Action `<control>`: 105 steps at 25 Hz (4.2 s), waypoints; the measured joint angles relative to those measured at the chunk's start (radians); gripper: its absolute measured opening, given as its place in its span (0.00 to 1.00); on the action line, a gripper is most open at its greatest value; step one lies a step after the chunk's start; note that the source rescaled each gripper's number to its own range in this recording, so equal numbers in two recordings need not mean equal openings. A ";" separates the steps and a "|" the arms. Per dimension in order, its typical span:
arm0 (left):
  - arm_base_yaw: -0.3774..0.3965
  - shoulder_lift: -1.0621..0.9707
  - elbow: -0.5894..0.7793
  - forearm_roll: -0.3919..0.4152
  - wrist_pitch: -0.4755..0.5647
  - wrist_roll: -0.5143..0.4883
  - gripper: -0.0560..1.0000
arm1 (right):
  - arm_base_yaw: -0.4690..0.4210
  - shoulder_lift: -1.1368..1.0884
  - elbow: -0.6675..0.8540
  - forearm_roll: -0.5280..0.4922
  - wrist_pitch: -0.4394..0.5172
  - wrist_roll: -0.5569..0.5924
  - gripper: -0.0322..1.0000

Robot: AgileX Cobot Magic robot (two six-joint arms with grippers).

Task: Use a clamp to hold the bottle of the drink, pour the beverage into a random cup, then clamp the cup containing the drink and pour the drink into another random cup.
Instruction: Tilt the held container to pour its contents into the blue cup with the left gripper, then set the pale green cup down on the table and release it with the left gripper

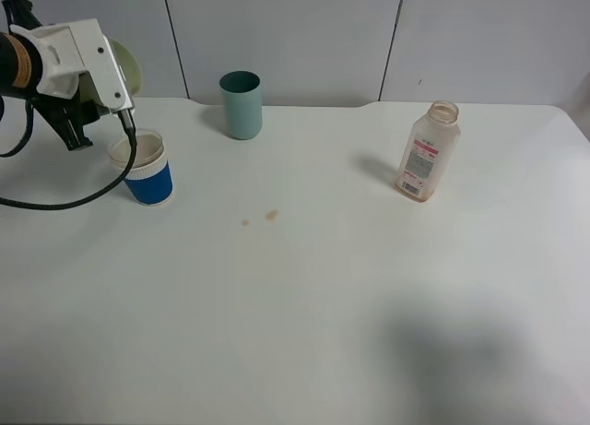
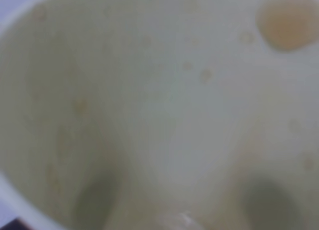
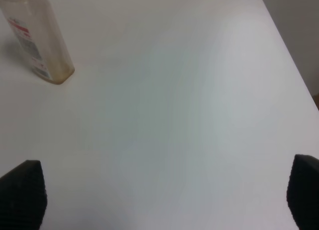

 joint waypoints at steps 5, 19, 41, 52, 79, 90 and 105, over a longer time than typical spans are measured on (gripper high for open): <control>0.091 -0.028 0.000 -0.188 -0.092 0.000 0.05 | 0.000 0.000 0.000 0.000 0.000 0.000 0.93; 0.275 -0.029 0.139 -0.447 -0.449 0.000 0.05 | 0.000 0.000 0.000 0.000 0.000 0.000 0.93; 0.480 0.040 0.578 -0.632 -1.080 -0.034 0.05 | 0.000 0.000 0.000 0.000 0.000 0.000 0.93; 0.450 0.194 0.705 -0.645 -1.201 0.001 0.05 | 0.000 0.000 0.000 0.000 0.000 0.000 0.93; 0.387 0.278 0.694 -0.489 -1.209 0.015 0.05 | 0.000 0.000 0.000 0.000 0.000 0.000 0.93; 0.387 0.278 0.694 -0.405 -1.209 0.019 0.05 | 0.000 0.000 0.000 0.000 0.000 0.000 0.93; 0.131 0.278 0.694 -0.419 -1.209 0.025 0.05 | 0.000 0.000 0.000 0.000 0.000 0.000 0.93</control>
